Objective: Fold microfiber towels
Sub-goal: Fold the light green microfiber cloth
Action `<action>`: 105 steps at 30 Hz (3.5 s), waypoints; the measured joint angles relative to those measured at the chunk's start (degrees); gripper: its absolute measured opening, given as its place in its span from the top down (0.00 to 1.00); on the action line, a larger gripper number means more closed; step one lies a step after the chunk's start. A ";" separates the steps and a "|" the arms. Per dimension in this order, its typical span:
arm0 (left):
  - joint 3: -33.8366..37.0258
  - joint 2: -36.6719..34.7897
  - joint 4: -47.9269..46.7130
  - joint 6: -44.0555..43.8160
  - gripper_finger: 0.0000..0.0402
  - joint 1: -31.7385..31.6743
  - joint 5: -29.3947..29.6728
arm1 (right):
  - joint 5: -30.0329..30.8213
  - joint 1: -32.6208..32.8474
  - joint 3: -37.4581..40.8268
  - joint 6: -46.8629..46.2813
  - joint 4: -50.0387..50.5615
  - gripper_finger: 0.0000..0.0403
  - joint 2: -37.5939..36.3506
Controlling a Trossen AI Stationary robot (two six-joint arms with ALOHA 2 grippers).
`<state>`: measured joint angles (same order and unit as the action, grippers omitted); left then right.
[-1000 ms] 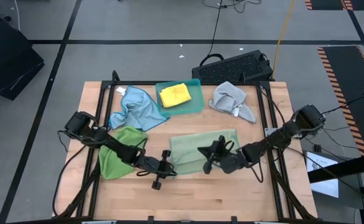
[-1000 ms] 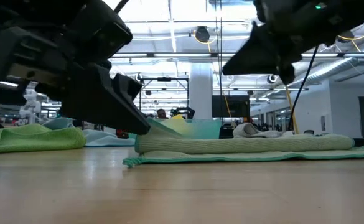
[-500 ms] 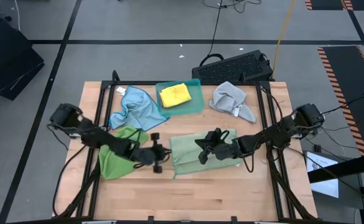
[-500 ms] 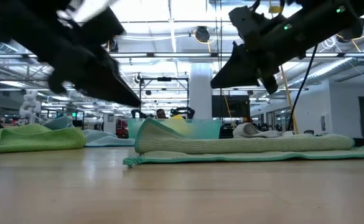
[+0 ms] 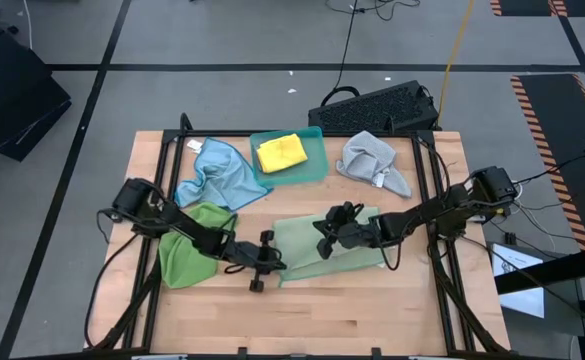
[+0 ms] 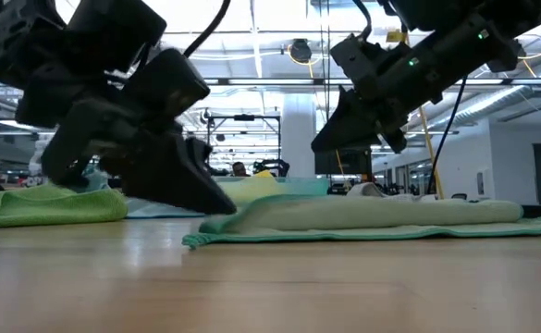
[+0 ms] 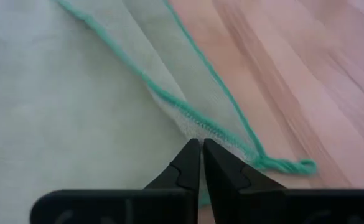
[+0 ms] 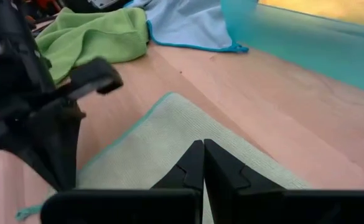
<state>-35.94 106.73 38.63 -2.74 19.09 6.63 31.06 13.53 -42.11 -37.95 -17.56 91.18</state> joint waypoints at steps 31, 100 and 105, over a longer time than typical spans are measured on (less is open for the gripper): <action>-0.17 0.13 -6.07 0.70 0.94 -2.31 6.30 | -22.46 -2.45 0.00 -4.51 7.33 1.00 4.87; -0.02 0.60 -10.42 -4.48 0.94 -2.40 4.85 | -34.35 8.71 0.00 -19.73 34.15 1.00 -5.16; -0.02 0.60 -10.40 -4.50 0.94 -2.40 4.84 | -35.54 12.33 0.00 -24.32 36.55 1.00 -5.15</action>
<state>-35.97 107.33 28.23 -7.25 16.69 11.46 -4.48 25.86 -42.11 -62.27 18.99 86.03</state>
